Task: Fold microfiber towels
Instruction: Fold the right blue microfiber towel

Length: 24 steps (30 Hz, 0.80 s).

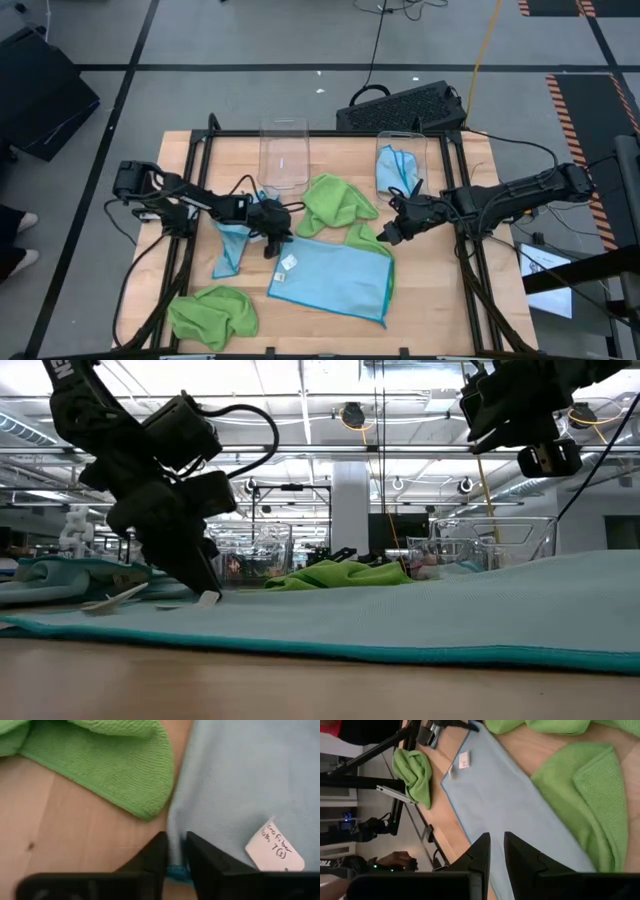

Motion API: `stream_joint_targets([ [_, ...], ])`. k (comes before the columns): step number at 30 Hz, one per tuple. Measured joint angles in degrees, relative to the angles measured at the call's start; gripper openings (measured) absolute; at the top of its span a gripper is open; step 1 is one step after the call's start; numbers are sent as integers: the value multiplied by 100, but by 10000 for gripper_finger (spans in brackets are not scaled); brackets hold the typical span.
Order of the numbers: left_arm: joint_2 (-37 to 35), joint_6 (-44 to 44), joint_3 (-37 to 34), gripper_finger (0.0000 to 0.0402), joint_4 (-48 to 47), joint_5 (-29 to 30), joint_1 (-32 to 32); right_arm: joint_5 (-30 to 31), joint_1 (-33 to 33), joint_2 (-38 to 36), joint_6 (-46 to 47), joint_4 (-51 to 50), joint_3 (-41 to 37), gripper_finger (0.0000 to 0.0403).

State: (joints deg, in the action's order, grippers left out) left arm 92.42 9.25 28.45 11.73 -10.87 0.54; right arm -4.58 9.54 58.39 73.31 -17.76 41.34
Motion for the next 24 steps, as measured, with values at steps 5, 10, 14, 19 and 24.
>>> stream_joint_targets([
  [5, -67, 444, -6, 9, -84, 56, -10, 0, 2, 0, 0, 140, 0, 50],
  [10, -249, 898, 60, 5, -185, 130, -98, 3, -51, -2, -15, 432, 0, 50],
  [14, -427, 997, 406, 3, -792, 20, -121, 14, -241, 96, -148, 934, 4, 50],
  [19, -419, 868, 1231, 3, -2159, -18, -144, -532, -611, 604, -822, 2045, 7, 55],
  [24, -434, 1106, 1886, 2, -2684, 3, -143, -1383, -947, 1456, -1769, 2634, 275, 82],
])
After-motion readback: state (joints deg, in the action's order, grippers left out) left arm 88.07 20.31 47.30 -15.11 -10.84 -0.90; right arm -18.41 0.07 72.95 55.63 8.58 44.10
